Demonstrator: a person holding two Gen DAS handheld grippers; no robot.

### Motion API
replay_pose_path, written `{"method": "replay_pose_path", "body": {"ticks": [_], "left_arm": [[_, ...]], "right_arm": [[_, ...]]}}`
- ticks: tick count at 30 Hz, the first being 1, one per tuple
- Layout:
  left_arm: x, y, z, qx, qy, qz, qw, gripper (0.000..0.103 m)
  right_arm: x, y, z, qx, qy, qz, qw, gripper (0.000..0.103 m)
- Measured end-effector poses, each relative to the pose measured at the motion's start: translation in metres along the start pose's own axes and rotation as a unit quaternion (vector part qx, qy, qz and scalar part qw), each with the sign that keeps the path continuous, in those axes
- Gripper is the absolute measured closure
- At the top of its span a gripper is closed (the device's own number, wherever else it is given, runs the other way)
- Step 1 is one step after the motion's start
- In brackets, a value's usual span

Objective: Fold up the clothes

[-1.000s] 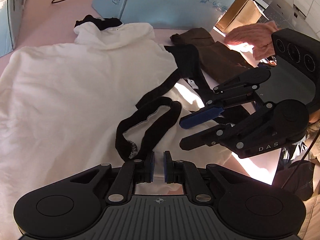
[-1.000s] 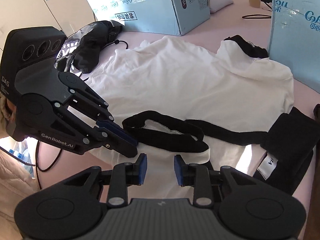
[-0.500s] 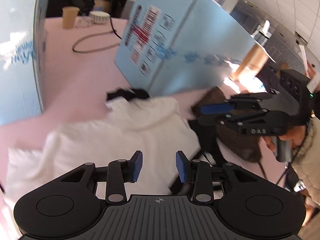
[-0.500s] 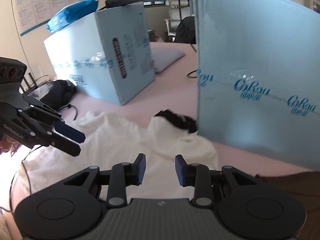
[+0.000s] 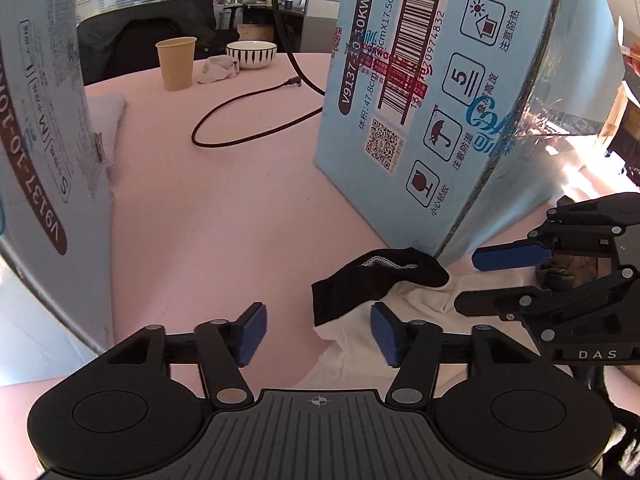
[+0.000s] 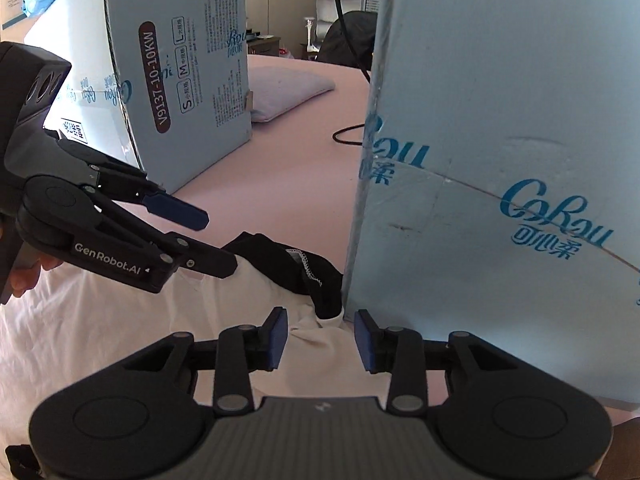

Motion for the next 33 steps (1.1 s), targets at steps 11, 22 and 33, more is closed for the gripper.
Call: {"method": "replay_pose_path", "body": {"ticks": [11,22,33], "left_arm": [[0.005,-0.003,-0.024,-0.014,0.006,-0.030,0.9994,0.015],[0.000,-0.012,-0.039,-0.035,0.011,-0.048,0.9982,0.016],[0.001,-0.013,-0.038,-0.050,-0.002,-0.056,0.9972,0.081]], "right_arm": [[0.001,0.002,-0.010,0.017,0.009,0.017,1.000,0.031],[-0.001,0.000,-0.019,0.033,0.026,0.017,0.999,0.065],[0.001,-0.007,-0.016,0.042,0.006,-0.006,0.999,0.088]]}}
Point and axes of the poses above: each gripper's, at about its wrist camera, not at the fingertips, and z roughly against the way its jaws point, y to its left, x to its top, the point moved 4 cm from there along -z, roughly the way its jaws point, and after that the axes turned 4 degrees about -z, right-handed, at the moved point
